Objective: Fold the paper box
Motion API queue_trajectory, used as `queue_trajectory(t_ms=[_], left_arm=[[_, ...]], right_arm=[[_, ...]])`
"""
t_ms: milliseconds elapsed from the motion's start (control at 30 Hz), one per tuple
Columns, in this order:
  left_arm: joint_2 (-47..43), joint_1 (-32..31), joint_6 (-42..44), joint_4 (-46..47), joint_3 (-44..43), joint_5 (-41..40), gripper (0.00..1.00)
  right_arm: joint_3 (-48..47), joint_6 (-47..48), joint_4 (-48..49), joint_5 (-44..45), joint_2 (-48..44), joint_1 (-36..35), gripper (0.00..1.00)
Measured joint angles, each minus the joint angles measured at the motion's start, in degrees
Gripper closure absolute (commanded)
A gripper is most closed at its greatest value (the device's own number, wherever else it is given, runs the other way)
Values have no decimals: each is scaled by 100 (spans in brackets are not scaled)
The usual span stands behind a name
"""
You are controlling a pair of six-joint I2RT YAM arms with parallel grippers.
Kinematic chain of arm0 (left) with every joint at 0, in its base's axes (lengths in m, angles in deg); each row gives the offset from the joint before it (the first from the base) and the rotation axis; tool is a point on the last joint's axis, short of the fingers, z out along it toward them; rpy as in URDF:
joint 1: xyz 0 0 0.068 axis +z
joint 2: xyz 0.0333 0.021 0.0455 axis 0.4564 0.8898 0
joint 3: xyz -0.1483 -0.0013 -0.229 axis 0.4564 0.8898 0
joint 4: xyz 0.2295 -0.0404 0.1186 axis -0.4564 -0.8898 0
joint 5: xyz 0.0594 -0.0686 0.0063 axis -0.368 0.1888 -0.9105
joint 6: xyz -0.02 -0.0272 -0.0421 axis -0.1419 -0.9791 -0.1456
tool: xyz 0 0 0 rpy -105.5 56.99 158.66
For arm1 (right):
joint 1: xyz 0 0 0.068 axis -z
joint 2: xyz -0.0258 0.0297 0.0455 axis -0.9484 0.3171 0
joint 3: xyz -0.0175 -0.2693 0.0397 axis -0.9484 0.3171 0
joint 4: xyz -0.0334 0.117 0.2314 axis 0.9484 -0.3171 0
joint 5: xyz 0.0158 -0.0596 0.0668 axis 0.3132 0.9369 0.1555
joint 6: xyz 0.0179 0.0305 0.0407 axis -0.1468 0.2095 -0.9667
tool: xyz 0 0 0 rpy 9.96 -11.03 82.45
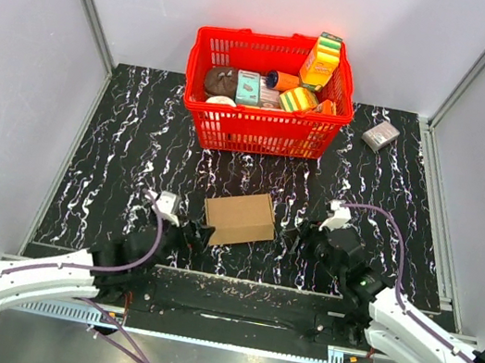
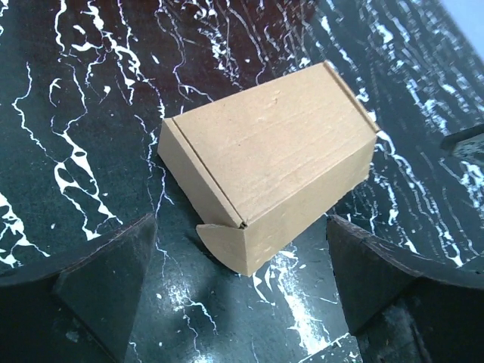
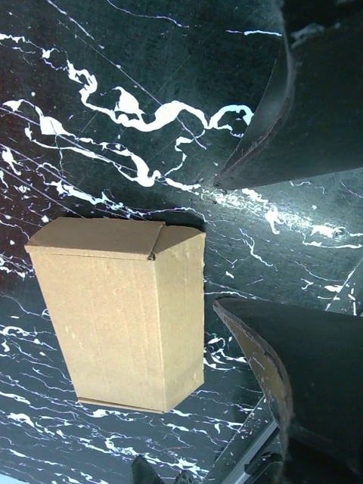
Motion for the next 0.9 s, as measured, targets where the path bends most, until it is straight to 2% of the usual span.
queue_trajectory(t_ms=[267,567,633,800,900], left_arm=[[-1143,-284,-11,319,457,-251,1],[-527,-461,116,238,385,-219,1],[-468,-623,133,142,293,-238,1],[-494,-1478,179,-39,70,-688,1],[-579,-1700,269,-120,20,-970,1]], right_arm=[[0,9,44,-129,46,0,35],[-2,17,-96,-146,-369,0,34],[-2,17,-164,-144,-505,0,34],[-2,17,-221,-146,-632,0,34],[-20,17,-225,-146,-575,0,34]])
